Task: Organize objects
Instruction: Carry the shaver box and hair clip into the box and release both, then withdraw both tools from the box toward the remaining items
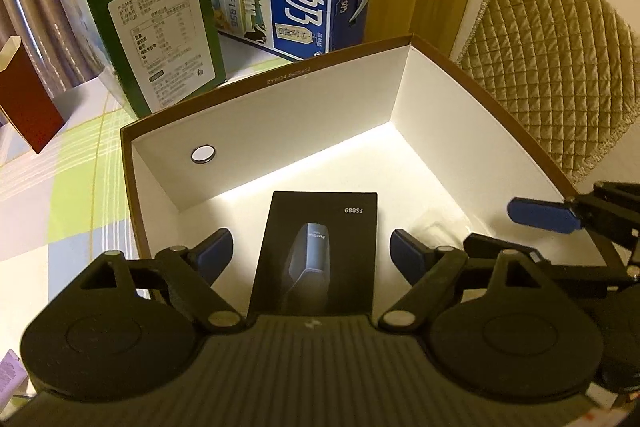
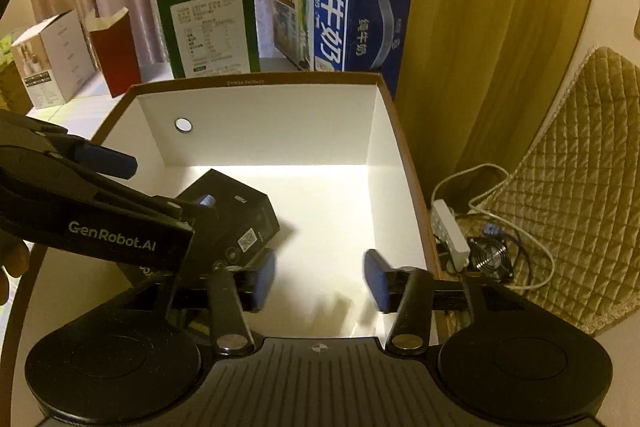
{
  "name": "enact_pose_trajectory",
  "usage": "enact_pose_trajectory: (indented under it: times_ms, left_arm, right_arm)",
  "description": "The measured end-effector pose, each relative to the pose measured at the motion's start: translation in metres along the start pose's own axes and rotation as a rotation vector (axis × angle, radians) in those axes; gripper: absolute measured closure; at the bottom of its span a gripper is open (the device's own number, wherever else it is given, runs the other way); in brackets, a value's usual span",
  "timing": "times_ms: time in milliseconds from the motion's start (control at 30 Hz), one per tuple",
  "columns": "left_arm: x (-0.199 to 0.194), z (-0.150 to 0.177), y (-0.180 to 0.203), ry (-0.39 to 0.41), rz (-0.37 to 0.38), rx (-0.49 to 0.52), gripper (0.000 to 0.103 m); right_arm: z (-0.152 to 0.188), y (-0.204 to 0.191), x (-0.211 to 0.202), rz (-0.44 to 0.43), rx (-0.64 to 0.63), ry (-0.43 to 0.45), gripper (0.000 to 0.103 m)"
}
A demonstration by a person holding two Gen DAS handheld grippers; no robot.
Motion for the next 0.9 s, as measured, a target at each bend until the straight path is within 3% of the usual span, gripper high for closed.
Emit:
enact_pose_trajectory:
  times_ms: [467,633,900]
  left_arm:
    - [-0.056,0.02,0.001,0.03,0.042,0.033,0.008]
    - [-0.08,0.035,-0.001,0.038,0.042,0.017,0.006]
    - [-0.116,0.061,-0.005,0.036,0.044,-0.007,0.005]
  right_arm:
    - [0.022,-0.007,-0.075,-0.039,0.106,0.092,0.008]
    - [0.031,-0.012,-0.099,-0.049,0.148,0.108,0.002]
    - [0.047,-0.022,-0.121,-0.059,0.173,0.106,0.002]
Point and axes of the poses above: each gripper's, at about its wrist camera, not at the fingertips, and x roughly the way its jaws point, y to its right, z to its underside, the point moved 4 cm from there along x, roughly the way its jaws point, and after that the axes turned 9 degrees about -x, right-handed, at the moved point
